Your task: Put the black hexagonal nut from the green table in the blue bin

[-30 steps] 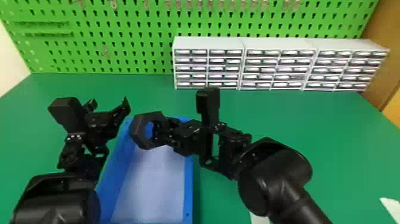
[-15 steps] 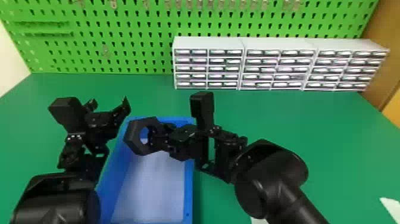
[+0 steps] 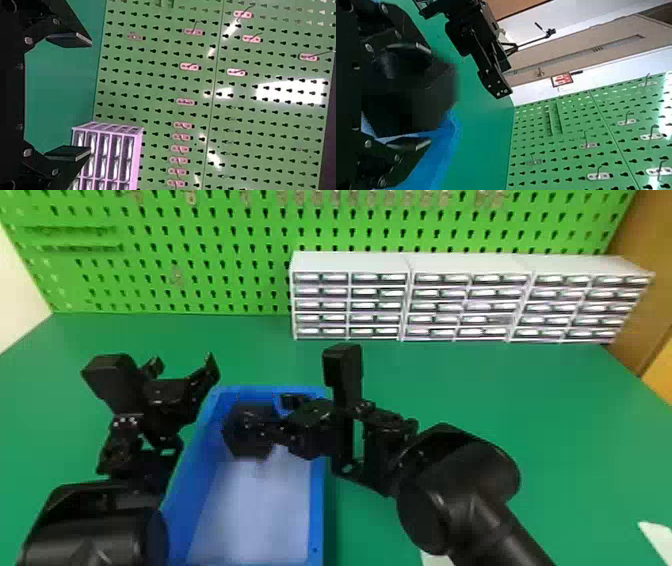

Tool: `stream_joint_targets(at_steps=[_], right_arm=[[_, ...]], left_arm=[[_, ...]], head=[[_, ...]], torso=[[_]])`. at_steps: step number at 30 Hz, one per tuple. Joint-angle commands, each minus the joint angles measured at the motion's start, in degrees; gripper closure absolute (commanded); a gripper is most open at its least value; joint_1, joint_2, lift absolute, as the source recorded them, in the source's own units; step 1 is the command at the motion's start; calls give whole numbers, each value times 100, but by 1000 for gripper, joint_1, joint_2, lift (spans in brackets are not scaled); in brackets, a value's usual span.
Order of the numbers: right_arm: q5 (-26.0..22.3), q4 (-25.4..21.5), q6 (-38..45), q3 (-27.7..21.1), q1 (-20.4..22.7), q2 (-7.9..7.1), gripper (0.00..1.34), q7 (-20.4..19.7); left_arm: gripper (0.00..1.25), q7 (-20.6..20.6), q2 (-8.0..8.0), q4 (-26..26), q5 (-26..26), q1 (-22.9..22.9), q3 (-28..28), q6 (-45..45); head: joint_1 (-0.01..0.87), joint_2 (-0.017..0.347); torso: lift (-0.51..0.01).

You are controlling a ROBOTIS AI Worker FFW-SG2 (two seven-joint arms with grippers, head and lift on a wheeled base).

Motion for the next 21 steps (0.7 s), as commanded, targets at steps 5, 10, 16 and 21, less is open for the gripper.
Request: stream_joint_targets(at_steps=[5, 10, 16, 21], right_arm=[[-12, 0, 10, -132, 16, 16, 71, 0], [-20, -9, -8, -273, 43, 43, 71, 0], [94, -62, -8, -589, 78, 78, 71, 0], [252, -132, -8, -844, 113, 87, 75, 0]], left_arm=[[312, 0, 0, 0, 8, 0, 0, 0], [312, 0, 0, 0, 8, 9, 0, 0], [312, 0, 0, 0, 8, 18, 0, 0], [312, 0, 0, 0, 8, 18, -9, 0]], head=[[686, 51], [686, 51], [686, 51], [686, 51]], torso=[[-97], [-97], [-97], [-97]])
